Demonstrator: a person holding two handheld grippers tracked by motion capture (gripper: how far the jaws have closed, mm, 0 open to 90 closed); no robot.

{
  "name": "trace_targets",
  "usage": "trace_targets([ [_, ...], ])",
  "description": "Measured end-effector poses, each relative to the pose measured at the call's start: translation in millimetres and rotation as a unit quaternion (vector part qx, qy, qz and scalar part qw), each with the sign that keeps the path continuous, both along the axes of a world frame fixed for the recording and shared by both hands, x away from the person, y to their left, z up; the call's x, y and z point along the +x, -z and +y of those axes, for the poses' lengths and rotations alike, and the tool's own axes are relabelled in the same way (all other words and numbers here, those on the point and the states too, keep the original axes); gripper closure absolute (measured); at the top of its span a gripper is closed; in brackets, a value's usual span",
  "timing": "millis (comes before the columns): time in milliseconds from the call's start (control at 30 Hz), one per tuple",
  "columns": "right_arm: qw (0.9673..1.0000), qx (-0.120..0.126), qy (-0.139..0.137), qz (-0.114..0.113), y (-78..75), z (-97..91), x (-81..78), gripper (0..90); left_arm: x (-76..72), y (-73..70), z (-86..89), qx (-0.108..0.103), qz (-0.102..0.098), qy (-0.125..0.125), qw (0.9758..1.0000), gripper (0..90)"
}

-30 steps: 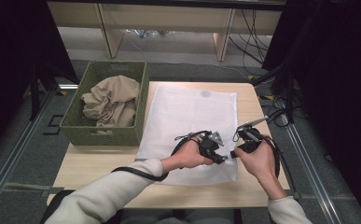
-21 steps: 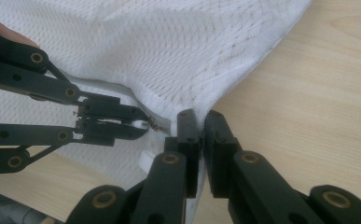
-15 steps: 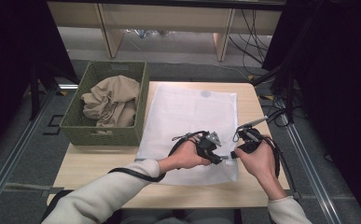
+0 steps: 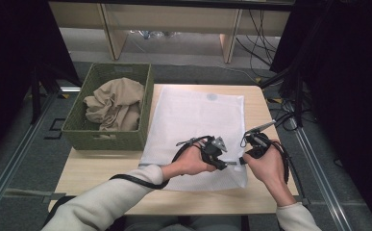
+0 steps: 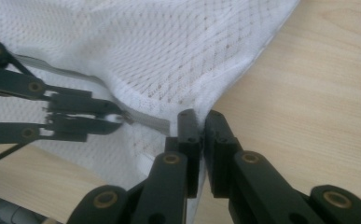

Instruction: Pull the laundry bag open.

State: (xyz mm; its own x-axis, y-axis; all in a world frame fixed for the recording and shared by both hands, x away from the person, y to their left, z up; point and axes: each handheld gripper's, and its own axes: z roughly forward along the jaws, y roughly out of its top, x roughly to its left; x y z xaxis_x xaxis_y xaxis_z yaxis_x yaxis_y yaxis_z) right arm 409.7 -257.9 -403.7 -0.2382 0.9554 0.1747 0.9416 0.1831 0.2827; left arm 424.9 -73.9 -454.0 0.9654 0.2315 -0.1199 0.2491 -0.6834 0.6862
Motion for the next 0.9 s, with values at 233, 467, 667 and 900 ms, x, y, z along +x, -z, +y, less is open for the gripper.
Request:
trace_targets([
  [233,1.0000,0.003,0.002,0.003,-1.2,1.4,-0.3,86.9,-0.3,-1.1,3.7,-0.002,0.003,-0.003,1.0000,87.0],
  [467,1.0000,0.003,0.001,-0.003,0.2,-0.9,-0.3,86.9,-1.4,-2.1,9.2,-0.004,0.007,-0.007,0.9999,87.0],
  [667,0.9999,-0.010,0.007,0.002,0.6,-0.8,-0.3,86.9,-1.1,-2.9,12.9,0.000,0.006,-0.007,1.0000,87.1],
  [900,0.9999,-0.012,0.007,0.002,0.8,-0.7,-0.2,86.9,-1.2,-2.1,17.0,-0.002,0.009,-0.010,0.9999,87.1],
])
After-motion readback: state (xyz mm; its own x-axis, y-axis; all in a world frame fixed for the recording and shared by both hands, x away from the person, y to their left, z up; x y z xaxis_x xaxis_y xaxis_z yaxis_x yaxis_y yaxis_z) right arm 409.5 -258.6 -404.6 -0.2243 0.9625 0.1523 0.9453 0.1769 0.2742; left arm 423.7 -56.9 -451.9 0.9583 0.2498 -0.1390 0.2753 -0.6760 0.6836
